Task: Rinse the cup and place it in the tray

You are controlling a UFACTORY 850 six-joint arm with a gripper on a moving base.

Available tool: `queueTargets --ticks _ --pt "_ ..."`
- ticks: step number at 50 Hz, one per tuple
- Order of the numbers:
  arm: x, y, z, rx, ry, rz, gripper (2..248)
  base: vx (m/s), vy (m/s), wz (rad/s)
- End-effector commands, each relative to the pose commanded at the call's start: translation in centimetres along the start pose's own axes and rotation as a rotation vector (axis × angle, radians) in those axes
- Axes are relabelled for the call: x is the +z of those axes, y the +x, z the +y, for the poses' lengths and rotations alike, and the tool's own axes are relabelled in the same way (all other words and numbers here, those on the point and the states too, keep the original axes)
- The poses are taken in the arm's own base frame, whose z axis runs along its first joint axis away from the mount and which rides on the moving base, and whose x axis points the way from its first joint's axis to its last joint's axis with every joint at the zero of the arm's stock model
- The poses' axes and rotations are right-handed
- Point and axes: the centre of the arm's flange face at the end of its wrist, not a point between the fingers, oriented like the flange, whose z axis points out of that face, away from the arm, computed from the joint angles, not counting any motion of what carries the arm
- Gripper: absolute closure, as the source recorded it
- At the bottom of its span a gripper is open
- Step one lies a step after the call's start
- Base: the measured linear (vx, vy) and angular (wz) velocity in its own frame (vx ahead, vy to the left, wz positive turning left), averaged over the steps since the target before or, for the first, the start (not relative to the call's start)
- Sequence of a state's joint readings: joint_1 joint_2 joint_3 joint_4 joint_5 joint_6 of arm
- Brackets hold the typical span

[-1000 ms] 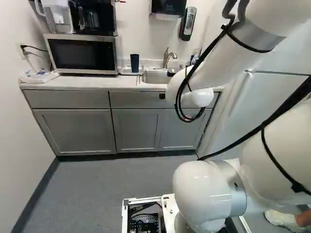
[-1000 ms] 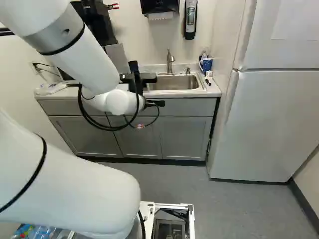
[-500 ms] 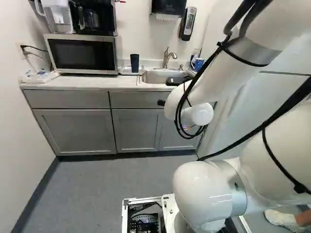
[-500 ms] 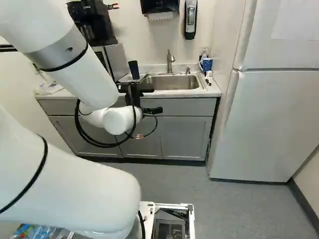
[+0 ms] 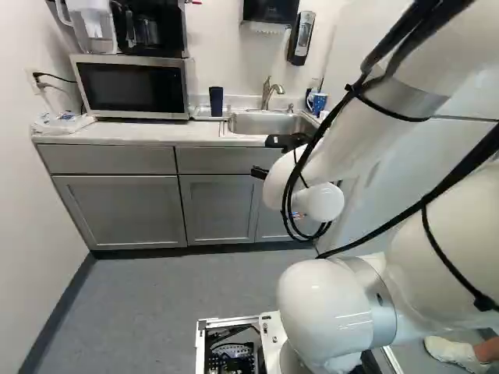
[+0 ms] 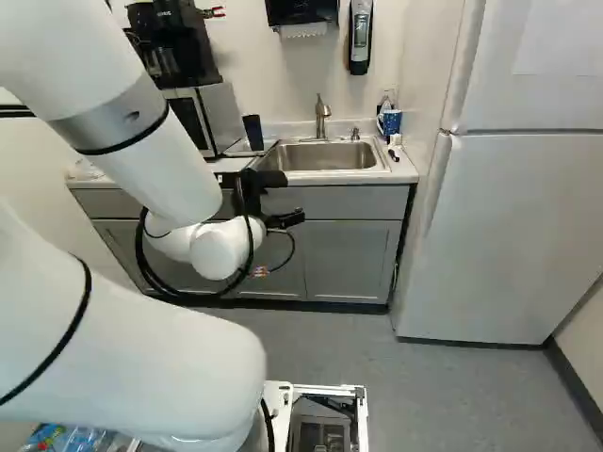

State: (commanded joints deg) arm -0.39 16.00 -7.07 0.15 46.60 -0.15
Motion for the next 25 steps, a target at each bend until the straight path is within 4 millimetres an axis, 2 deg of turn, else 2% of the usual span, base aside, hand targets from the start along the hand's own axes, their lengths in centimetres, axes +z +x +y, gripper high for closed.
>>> queueTargets --ticks 25 --pt "-0.7 -1.2 -0.2 -0.001 0.008 0.022 3 0.0 0.0 0.0"
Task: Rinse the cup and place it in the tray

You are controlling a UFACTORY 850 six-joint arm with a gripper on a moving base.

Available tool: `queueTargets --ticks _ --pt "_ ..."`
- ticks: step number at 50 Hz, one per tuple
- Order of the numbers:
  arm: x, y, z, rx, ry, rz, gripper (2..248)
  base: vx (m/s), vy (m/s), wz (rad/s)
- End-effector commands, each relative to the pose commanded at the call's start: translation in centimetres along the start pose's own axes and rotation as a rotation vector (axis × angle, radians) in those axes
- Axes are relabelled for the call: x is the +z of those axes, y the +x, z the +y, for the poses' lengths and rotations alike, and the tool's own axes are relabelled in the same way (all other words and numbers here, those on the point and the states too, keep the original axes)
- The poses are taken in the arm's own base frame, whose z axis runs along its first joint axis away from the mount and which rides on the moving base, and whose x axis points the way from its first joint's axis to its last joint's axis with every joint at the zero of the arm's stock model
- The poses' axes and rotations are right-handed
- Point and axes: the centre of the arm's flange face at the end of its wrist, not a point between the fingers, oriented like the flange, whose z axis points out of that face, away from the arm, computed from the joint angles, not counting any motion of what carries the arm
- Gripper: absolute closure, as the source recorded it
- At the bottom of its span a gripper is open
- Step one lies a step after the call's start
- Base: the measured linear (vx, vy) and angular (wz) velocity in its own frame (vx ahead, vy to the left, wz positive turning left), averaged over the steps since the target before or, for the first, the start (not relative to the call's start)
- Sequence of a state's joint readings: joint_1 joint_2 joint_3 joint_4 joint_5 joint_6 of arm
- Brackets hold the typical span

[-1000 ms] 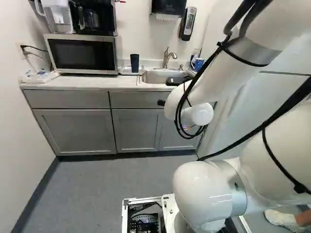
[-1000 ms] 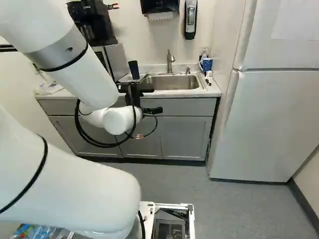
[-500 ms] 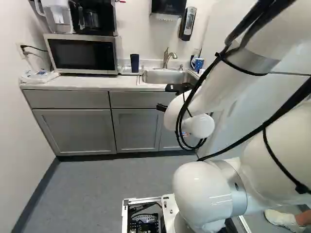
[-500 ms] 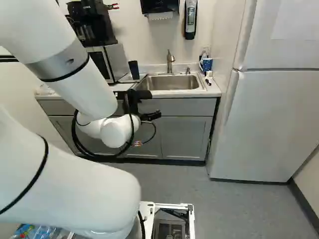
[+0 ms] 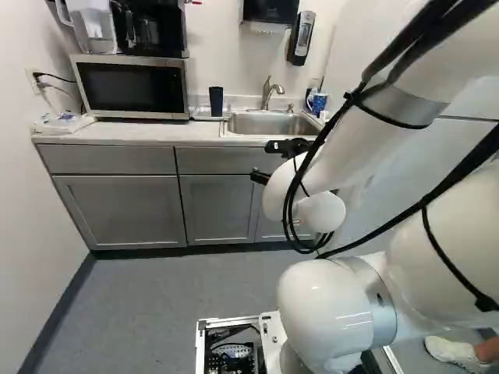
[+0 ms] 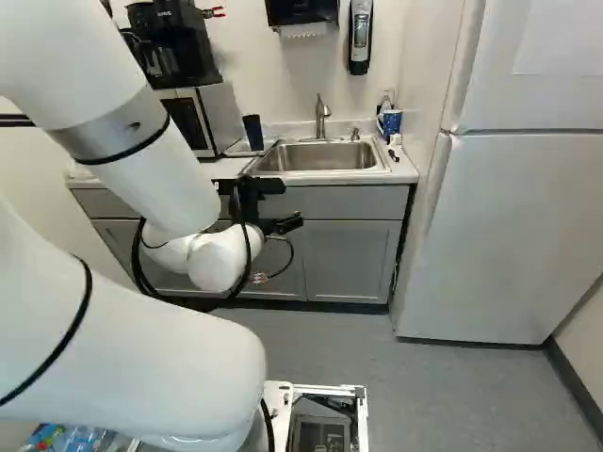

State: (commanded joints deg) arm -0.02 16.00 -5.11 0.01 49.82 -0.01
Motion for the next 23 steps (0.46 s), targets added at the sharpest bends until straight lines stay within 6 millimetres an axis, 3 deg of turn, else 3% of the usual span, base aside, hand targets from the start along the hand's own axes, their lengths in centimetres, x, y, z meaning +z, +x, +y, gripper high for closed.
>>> queueTargets --ticks 23 --pt "-0.05 -0.07 -0.01 0.0 0.0 0.001 3 0.0 0.0 0.0"
